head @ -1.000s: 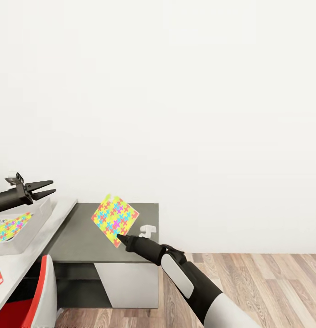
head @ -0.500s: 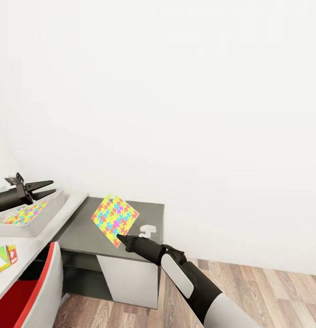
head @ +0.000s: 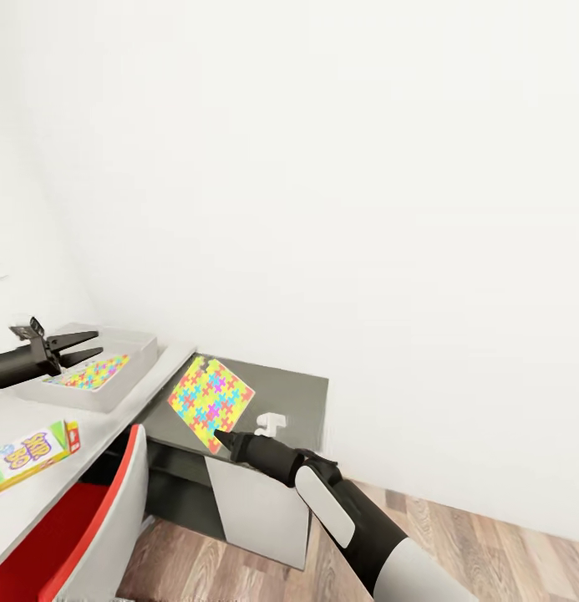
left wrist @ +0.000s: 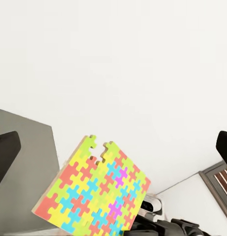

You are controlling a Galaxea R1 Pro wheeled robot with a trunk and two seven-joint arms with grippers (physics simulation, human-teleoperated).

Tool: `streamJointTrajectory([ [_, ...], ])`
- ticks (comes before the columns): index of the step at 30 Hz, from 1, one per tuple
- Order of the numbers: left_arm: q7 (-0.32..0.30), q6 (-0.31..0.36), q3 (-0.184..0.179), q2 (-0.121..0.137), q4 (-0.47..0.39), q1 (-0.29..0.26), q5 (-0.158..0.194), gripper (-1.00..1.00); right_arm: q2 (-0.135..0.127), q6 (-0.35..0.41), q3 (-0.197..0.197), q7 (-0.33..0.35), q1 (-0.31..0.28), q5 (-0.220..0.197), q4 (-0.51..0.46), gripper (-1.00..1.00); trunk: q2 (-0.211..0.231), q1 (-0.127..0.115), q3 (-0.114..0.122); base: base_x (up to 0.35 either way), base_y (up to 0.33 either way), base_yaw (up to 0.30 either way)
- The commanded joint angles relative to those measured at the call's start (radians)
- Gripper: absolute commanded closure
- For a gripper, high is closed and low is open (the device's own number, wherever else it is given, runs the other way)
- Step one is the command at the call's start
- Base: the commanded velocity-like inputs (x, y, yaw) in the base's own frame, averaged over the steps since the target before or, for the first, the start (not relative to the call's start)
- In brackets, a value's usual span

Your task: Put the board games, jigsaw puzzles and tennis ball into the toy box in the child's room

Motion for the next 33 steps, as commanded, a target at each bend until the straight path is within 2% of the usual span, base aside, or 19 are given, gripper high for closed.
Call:
streamJointTrajectory([
  [1,-0.005,0.01,0.001,0.001,0.0,-0.001,-0.004,-1.0,0.0,0.005,0.0,0.001,-0.001,-0.008,0.0,1.0,-0.002,0.001,-0.002,0.016,-0.001,0.281],
  [33,-0.005,0.01,0.0,0.0,0.0,-0.001,-0.004,-1.0,0.0,0.005,0.0,0.001,-0.001,-0.008,0.0,1.0,-0.002,0.001,0.011,0.014,0.0,0.281],
])
